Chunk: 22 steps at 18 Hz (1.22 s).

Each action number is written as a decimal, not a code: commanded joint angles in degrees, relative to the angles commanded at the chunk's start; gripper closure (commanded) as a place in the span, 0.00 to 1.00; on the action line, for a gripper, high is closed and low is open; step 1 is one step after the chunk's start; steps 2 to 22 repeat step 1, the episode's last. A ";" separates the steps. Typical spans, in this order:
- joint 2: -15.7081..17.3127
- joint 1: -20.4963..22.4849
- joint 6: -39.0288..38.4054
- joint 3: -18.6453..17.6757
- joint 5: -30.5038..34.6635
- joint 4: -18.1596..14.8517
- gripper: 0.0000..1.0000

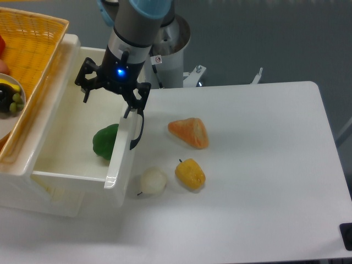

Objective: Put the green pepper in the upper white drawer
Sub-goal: 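Lower the pepper into the drawer and open the gripper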

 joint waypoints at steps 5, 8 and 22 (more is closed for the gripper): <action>0.00 0.26 0.00 0.00 0.00 0.00 0.00; 0.00 0.26 0.00 0.00 0.00 0.00 0.00; 0.00 0.26 0.00 0.00 0.00 0.00 0.00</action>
